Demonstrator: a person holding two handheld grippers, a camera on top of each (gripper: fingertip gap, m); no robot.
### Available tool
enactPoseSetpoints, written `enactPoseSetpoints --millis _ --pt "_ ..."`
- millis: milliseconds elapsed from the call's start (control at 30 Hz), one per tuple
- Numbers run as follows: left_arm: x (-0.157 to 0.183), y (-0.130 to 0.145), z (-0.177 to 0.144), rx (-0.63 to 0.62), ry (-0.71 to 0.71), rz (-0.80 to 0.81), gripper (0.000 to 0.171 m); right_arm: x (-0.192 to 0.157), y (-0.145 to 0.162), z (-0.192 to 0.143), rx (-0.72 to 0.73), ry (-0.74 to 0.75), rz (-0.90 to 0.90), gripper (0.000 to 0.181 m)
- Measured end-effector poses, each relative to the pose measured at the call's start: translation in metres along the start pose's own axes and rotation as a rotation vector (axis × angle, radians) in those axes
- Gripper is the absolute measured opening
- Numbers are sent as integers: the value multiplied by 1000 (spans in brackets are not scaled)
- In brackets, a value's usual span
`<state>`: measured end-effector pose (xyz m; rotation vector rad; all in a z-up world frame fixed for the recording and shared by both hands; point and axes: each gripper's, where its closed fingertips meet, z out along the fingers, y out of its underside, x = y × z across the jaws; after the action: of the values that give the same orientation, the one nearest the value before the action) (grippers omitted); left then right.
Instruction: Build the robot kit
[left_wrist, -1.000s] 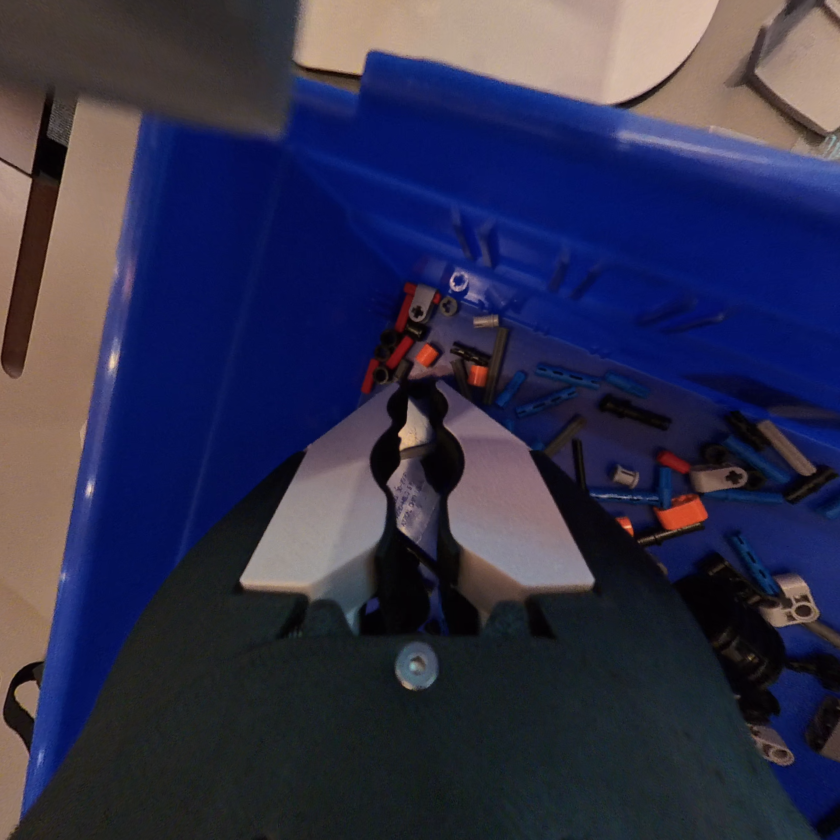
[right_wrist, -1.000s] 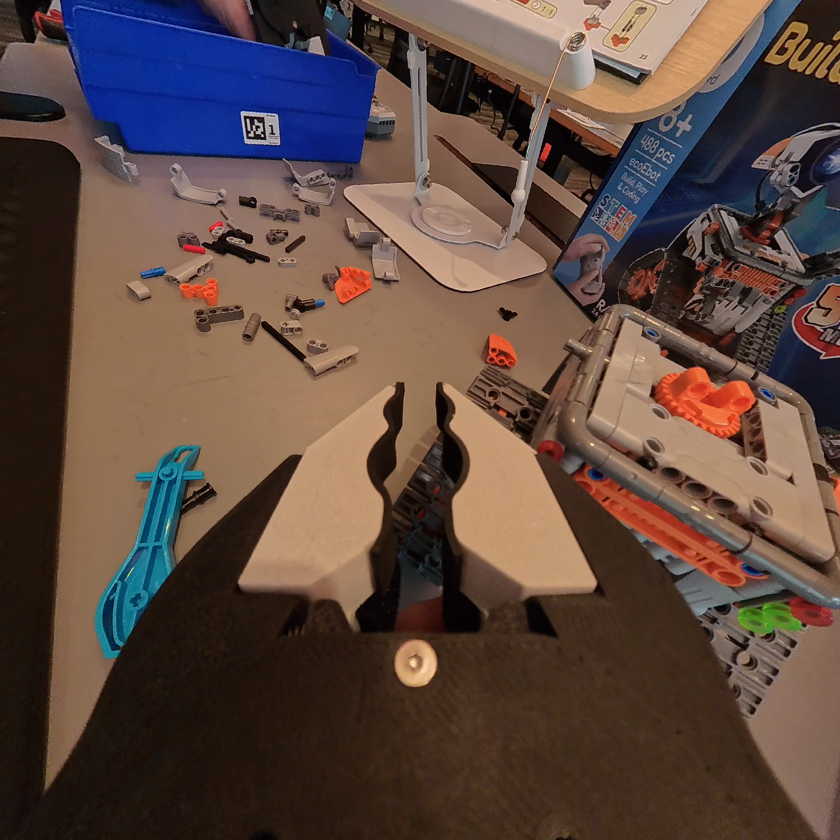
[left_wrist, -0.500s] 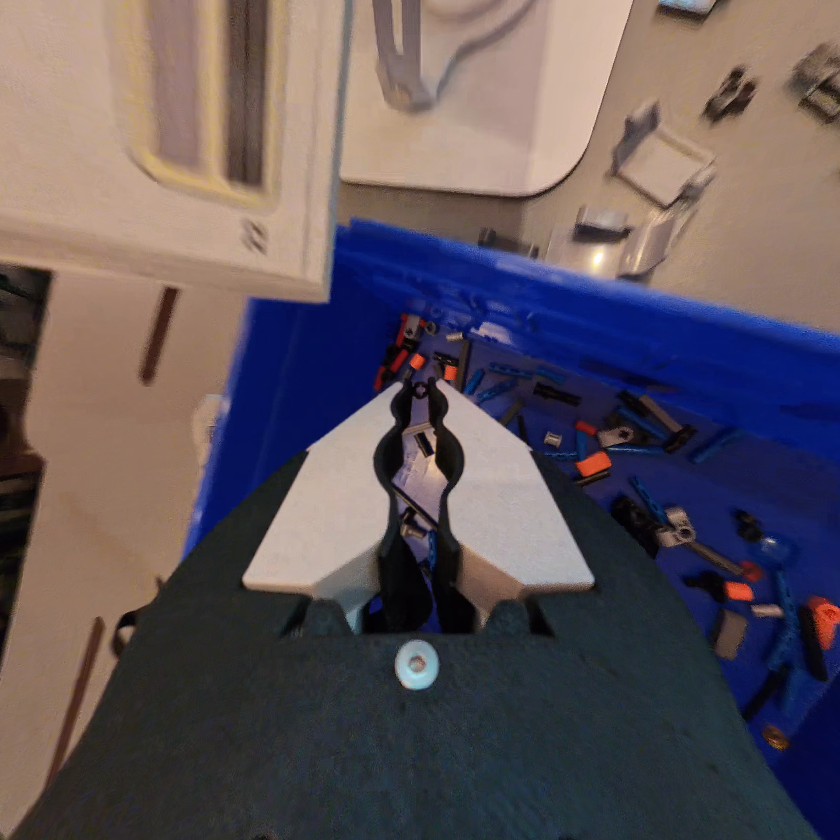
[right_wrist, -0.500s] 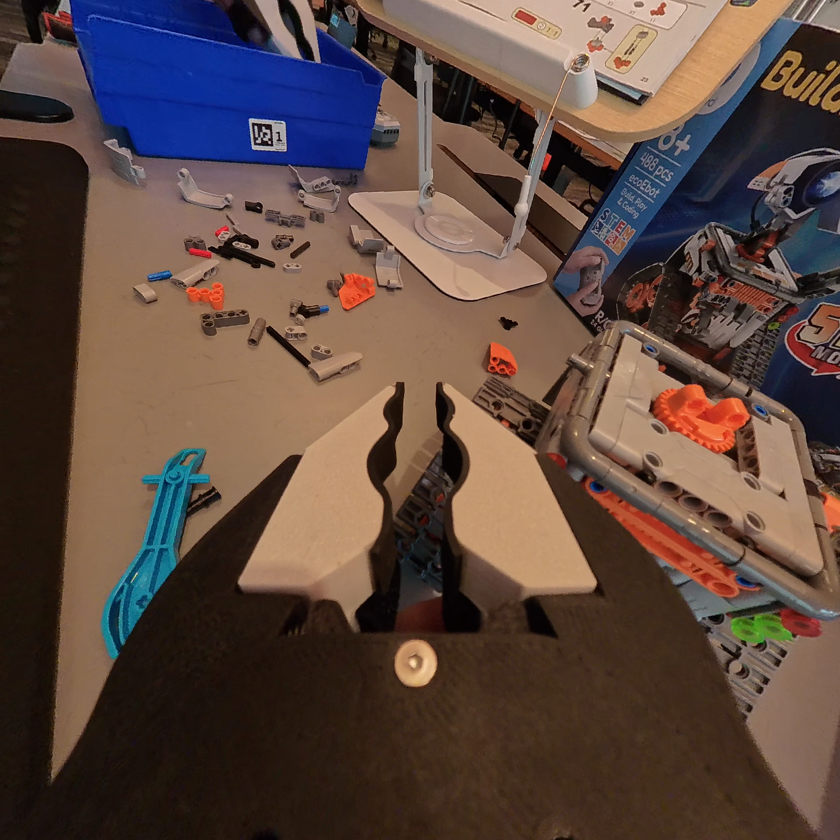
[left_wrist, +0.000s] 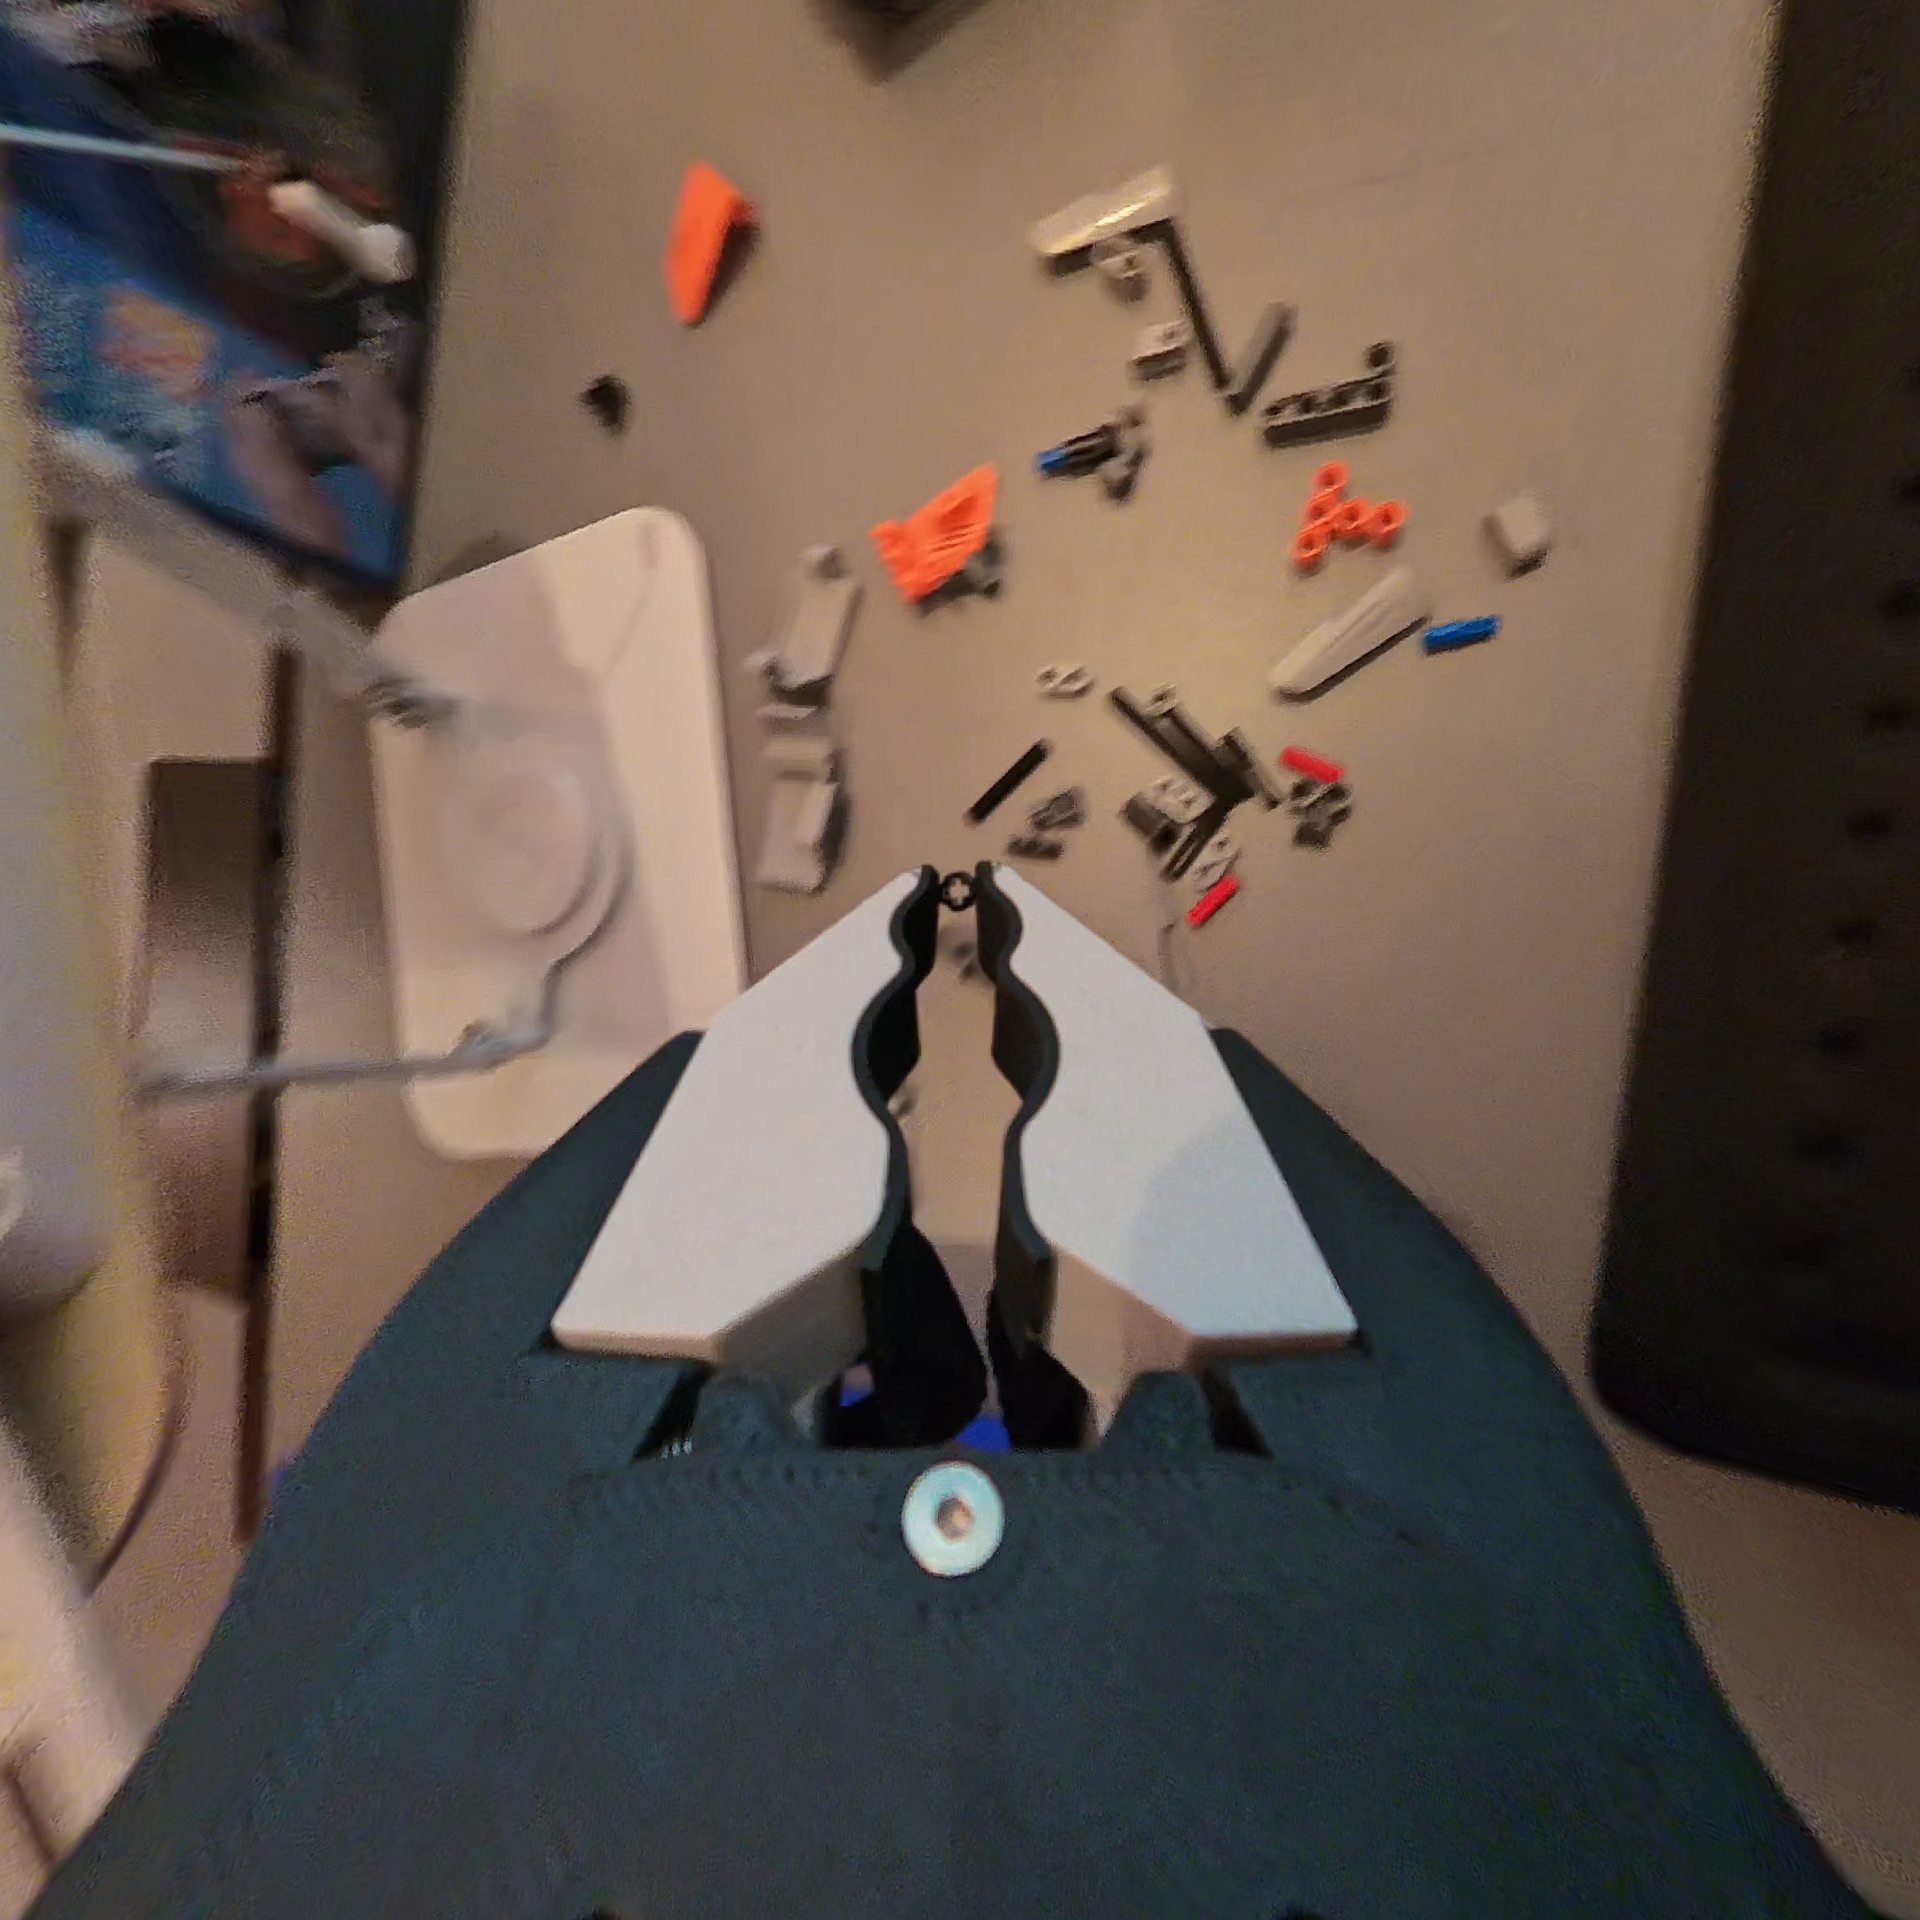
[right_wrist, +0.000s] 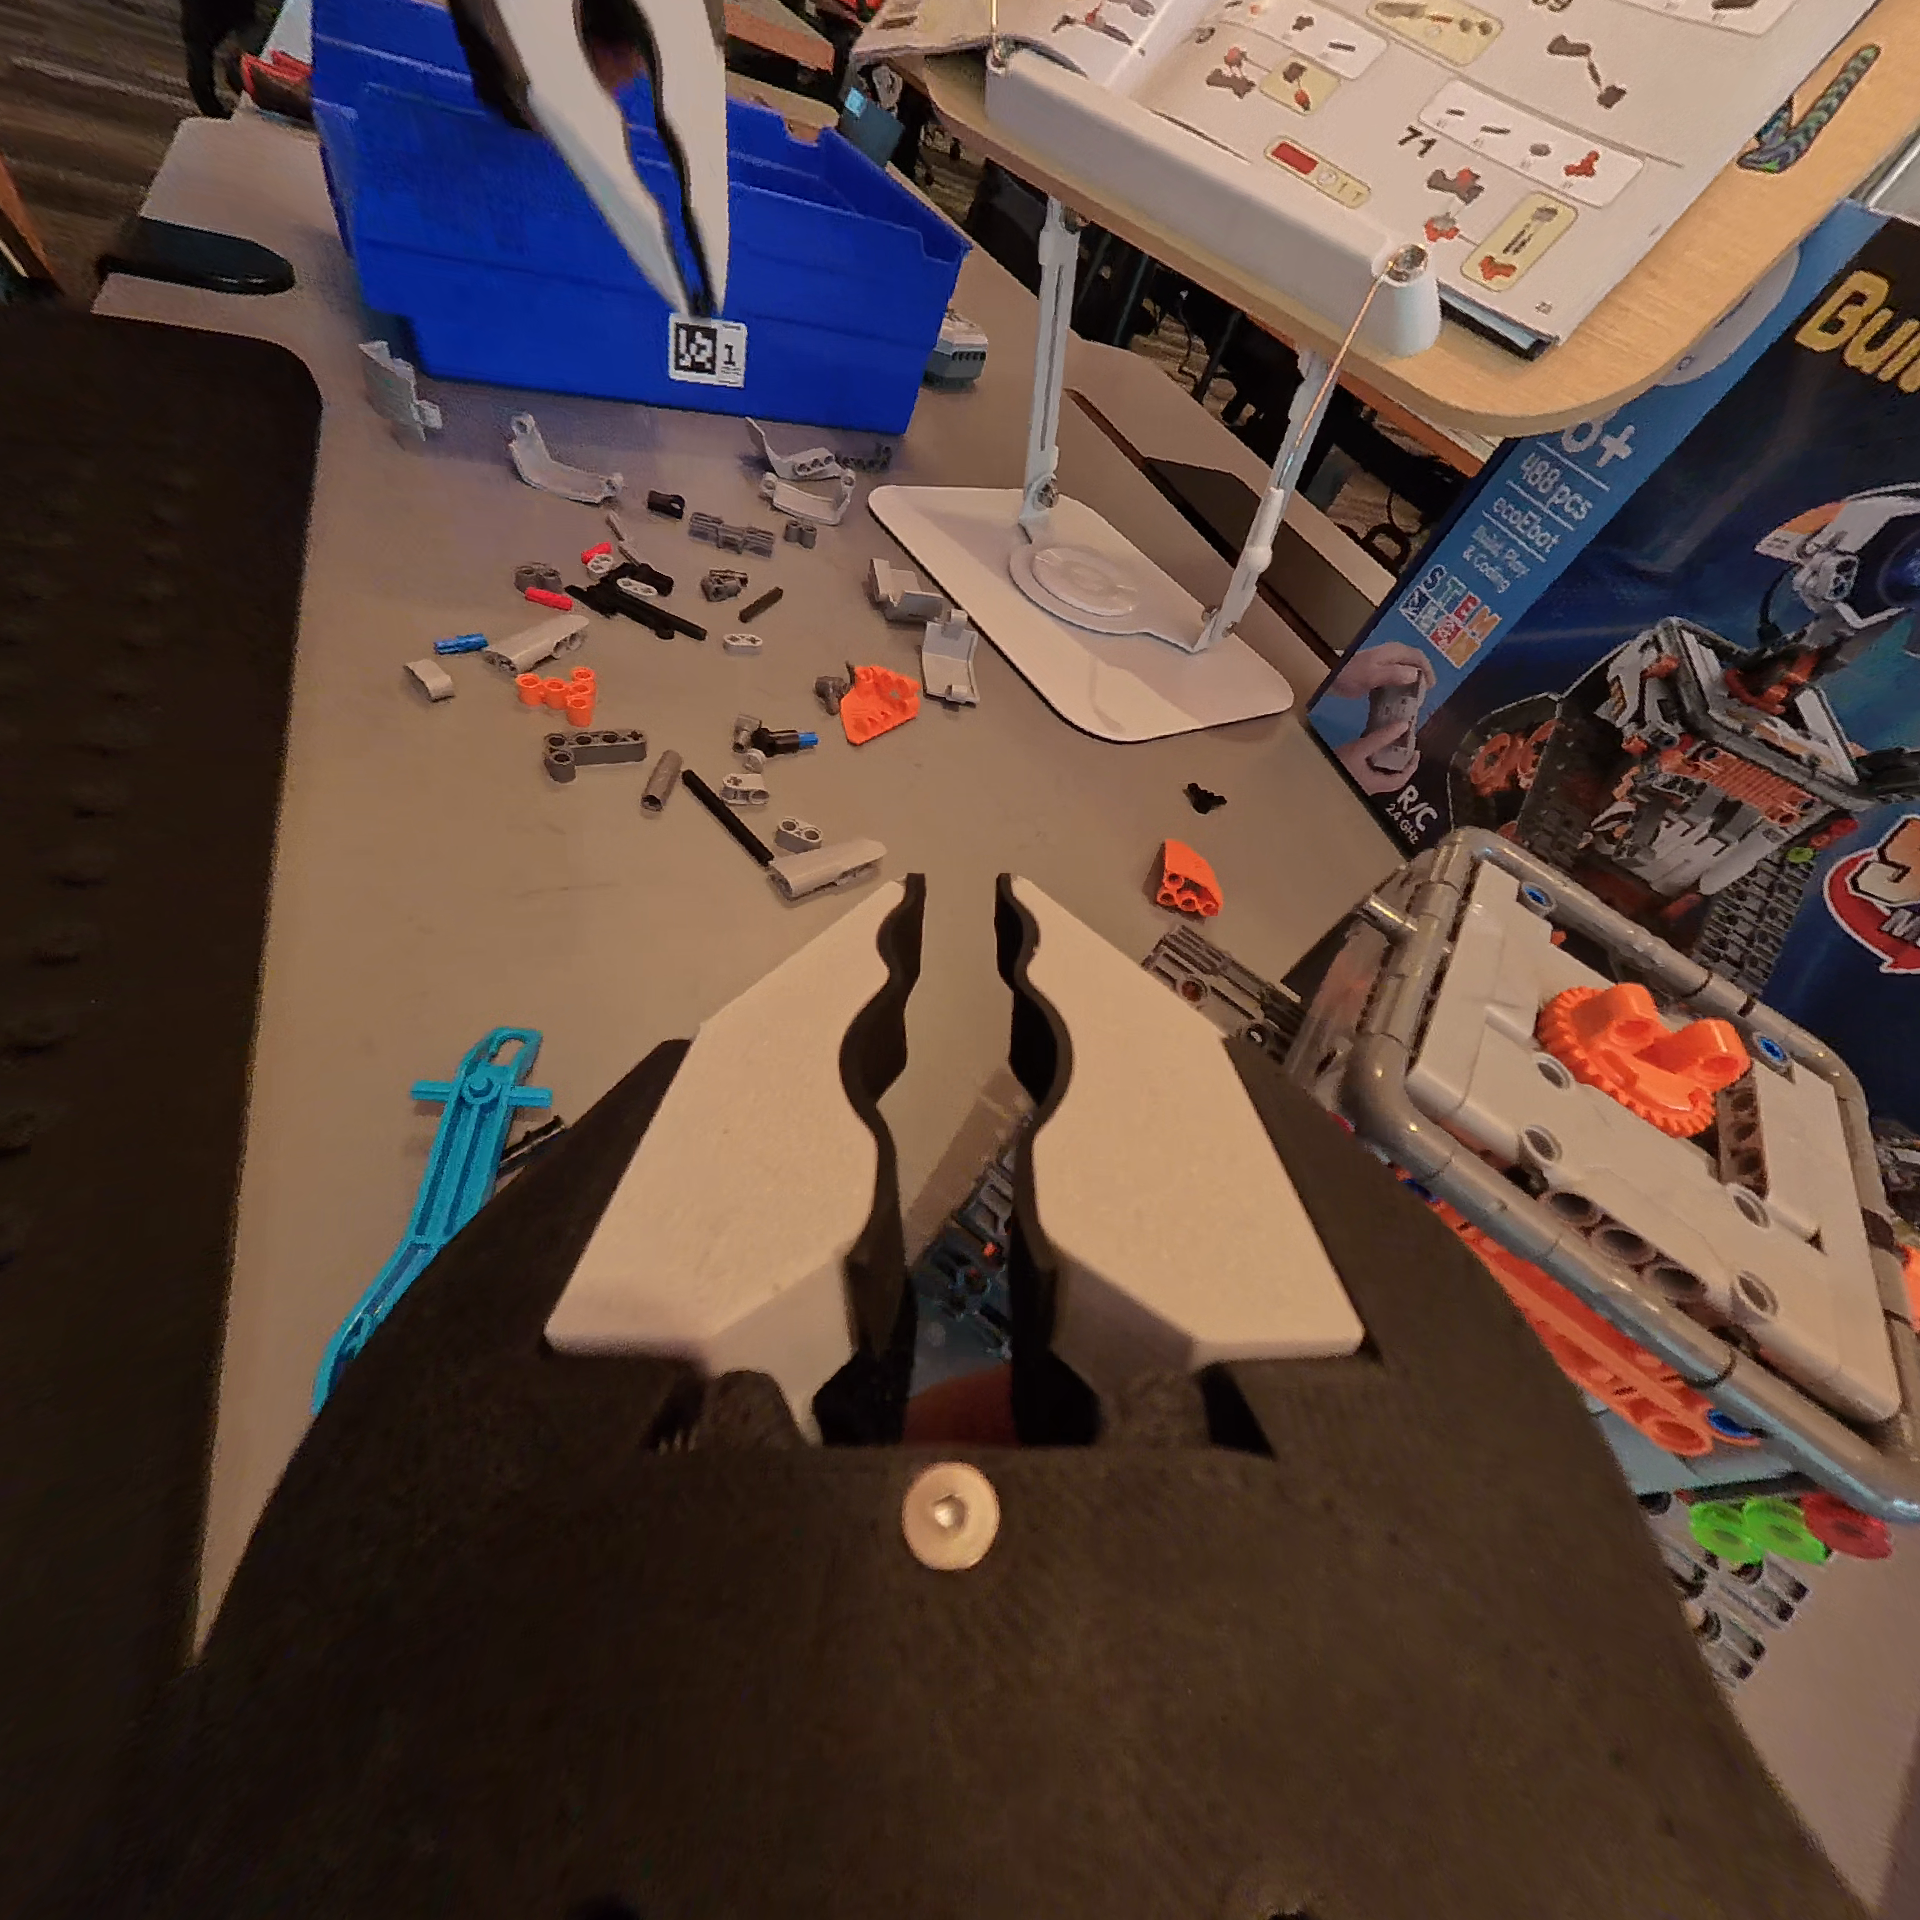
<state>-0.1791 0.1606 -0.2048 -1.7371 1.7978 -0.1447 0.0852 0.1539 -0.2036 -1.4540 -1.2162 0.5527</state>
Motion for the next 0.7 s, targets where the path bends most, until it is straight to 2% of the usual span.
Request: enactPoseSetpoints --millis 167,300,533,700 --pt "37 -1 49 -80 117 41 5 -5 -5 -4 15 -9 -23 11" --pt "43 3 65 -96 132 44 5 -8 -8 -5 21 -18 -41 11" --pt "49 8 75 -118 144 20 17 -11 -11 -8 33 -21 -53 11" --pt "29 -2 58 -75 70 1 18 -13 -14 -10 41 -21 -60 11"
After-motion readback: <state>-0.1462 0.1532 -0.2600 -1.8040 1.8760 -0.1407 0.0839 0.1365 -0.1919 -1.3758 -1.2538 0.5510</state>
